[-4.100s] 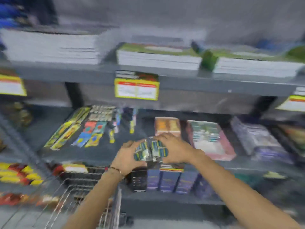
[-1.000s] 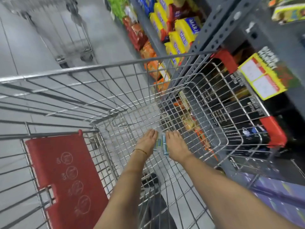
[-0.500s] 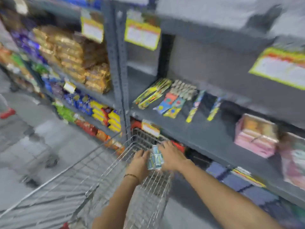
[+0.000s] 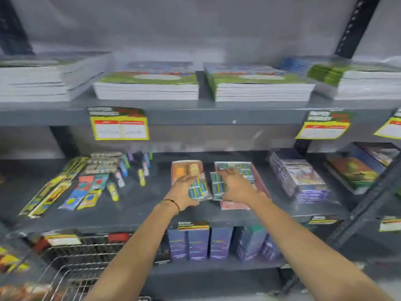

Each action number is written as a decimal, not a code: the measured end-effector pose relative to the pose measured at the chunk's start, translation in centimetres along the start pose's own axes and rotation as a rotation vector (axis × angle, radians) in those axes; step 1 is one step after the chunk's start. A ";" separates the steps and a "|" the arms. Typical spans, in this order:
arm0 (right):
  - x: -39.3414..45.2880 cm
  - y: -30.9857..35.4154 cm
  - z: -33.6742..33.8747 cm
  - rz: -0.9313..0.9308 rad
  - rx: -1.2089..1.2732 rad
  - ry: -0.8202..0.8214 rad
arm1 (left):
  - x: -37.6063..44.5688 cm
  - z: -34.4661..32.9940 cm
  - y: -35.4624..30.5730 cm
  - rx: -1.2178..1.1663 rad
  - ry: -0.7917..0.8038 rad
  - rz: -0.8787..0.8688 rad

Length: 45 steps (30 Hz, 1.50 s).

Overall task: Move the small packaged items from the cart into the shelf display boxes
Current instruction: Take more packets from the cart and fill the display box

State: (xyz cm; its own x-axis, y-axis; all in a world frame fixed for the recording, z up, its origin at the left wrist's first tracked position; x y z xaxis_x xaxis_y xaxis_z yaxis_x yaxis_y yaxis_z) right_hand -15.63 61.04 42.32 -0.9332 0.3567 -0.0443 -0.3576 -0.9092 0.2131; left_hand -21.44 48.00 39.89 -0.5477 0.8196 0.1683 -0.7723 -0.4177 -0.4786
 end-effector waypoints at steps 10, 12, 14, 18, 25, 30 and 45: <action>3.8 -12.7 -2.8 -0.104 -0.010 0.219 | 10.3 -9.0 -2.9 0.021 0.287 0.035; 4.2 -13.1 -3.9 -0.116 -0.002 0.263 | 10.8 -9.9 -3.1 0.050 0.331 0.017; 4.5 -13.4 -4.8 -0.119 0.000 0.270 | 11.0 -10.6 -3.4 0.089 0.351 0.002; 4.6 -13.6 -5.4 -0.136 0.011 0.282 | 11.2 -11.2 -4.0 0.181 0.337 -0.033; 4.6 -13.2 -5.9 -0.212 0.030 0.281 | 10.7 -11.1 -4.0 0.219 0.262 -0.032; 4.3 -12.7 -5.4 -0.230 0.012 0.279 | 10.9 -11.1 -4.4 0.256 0.224 -0.025; 6.5 4.0 -3.7 0.142 0.061 -0.067 | 1.3 1.9 5.7 0.100 -0.358 0.316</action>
State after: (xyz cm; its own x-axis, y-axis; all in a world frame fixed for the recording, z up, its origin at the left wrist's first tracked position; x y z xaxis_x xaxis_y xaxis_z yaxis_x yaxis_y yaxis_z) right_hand -23.24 58.88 39.30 -0.9691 0.2407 0.0548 -0.2175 -0.9376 0.2714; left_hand -27.16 45.99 39.06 -0.8231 0.4677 0.3223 -0.5679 -0.6746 -0.4715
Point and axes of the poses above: each hand's wrist, its own x-axis towards the middle knuckle, its own z-axis out of the back of the hand, y = z × x, the point moved 9 cm from there along x, towards the middle knuckle, and after that the axes turned 14 degrees about -z, right-handed, at the moved point
